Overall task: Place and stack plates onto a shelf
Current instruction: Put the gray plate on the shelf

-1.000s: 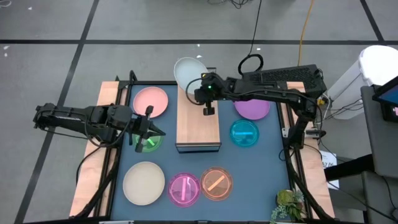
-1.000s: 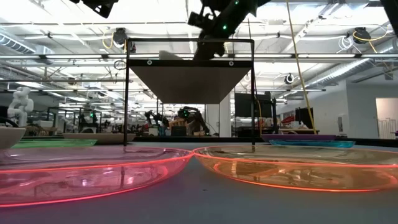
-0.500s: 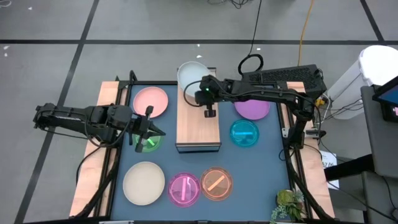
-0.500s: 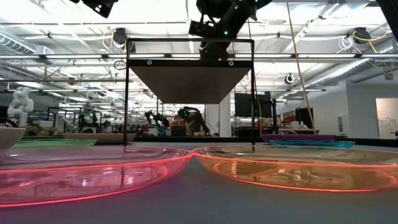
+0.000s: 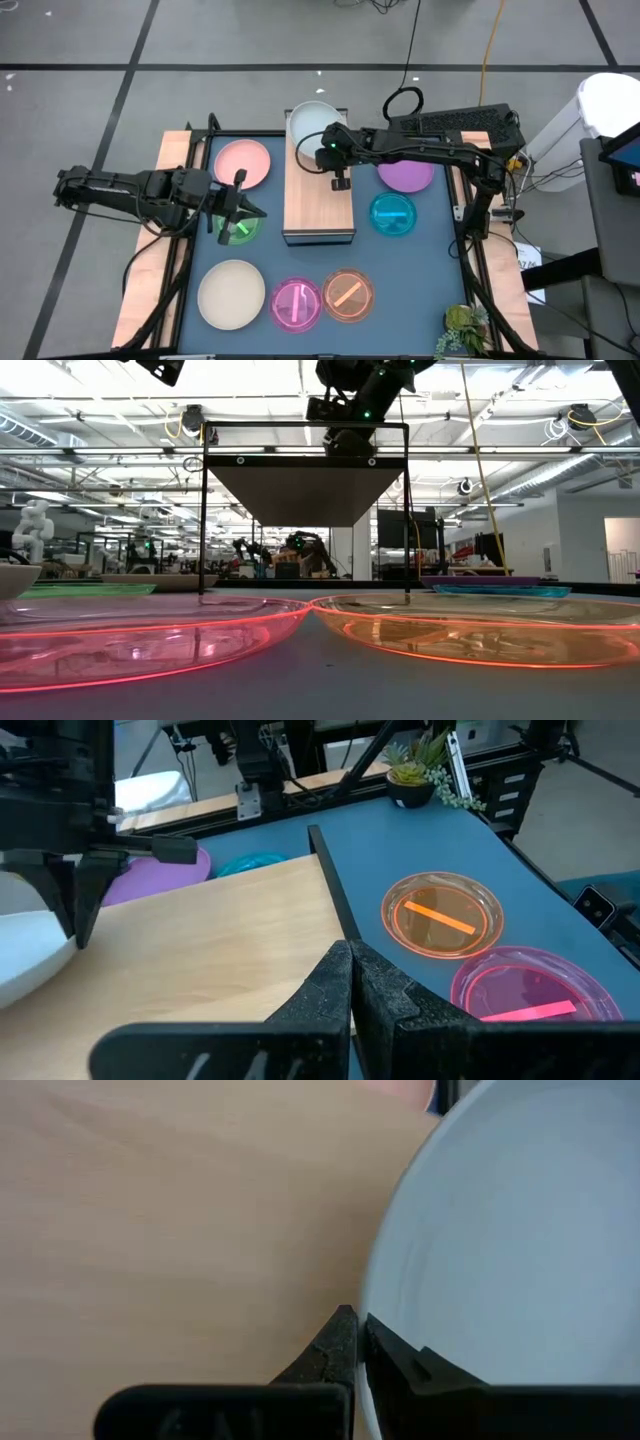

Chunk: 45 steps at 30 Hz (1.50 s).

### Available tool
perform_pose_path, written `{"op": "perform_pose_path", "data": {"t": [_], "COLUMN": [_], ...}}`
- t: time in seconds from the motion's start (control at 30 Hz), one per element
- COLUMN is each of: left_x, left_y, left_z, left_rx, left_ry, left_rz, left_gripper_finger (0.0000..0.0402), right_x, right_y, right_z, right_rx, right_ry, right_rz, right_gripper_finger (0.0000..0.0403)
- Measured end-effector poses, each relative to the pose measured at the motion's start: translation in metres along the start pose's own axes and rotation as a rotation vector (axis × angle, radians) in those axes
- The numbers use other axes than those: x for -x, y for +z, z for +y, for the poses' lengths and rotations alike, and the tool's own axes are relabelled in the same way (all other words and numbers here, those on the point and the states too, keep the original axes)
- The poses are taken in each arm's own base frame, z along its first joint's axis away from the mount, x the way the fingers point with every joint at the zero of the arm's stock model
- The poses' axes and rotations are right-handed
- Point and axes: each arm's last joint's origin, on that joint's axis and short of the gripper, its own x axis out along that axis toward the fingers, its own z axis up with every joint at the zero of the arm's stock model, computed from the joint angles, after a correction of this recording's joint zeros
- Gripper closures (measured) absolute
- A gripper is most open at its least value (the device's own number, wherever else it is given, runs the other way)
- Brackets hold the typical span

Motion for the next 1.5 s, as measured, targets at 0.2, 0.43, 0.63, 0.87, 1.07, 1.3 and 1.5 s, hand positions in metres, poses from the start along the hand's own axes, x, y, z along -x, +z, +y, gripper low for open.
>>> {"op": "perform_pose_path", "data": {"t": [0.2,0.43,0.63,0.87,1.07,1.3,1.5], "left_x": [0.0,0.0,0.0,0.0,0.0,0.0,0.0], "left_y": [0.0,0.0,0.0,0.0,-0.0001,-0.0001,-0.0002], "left_z": [0.0,0.0,-0.0001,-0.0001,0.0,-0.0001,-0.0001], "left_rx": [0.0,0.0,0.0,0.004,0.008,0.008,0.008], "left_ry": [0.0,0.0,0.0,0.0,0.0,-0.001,-0.001], "left_rz": [0.0,0.0,0.001,0.001,0.001,0.001,0.002], "left_gripper_finger": [0.0398,0.0398,0.0398,0.0398,0.0398,0.0398,0.0398], "right_x": [0.0012,0.0012,0.0012,0.0012,0.0011,0.0018,0.008], "right_y": [0.0034,0.004,0.0042,0.0041,0.0037,0.0031,0.0066], "right_z": [0.0076,0.0067,0.0068,0.0067,0.0057,0.0045,0.0098], "right_rx": [0.08,0.09,0.086,0.085,0.083,0.071,0.03], "right_ry": [0.016,0.01,0.01,0.007,-0.002,-0.06,-0.052], "right_rz": [-0.001,-0.009,-0.009,-0.008,-0.003,0.031,0.017], "right_gripper_finger": [0.0403,0.0403,0.0403,0.0375,0.0343,0.0335,0.0336]}}
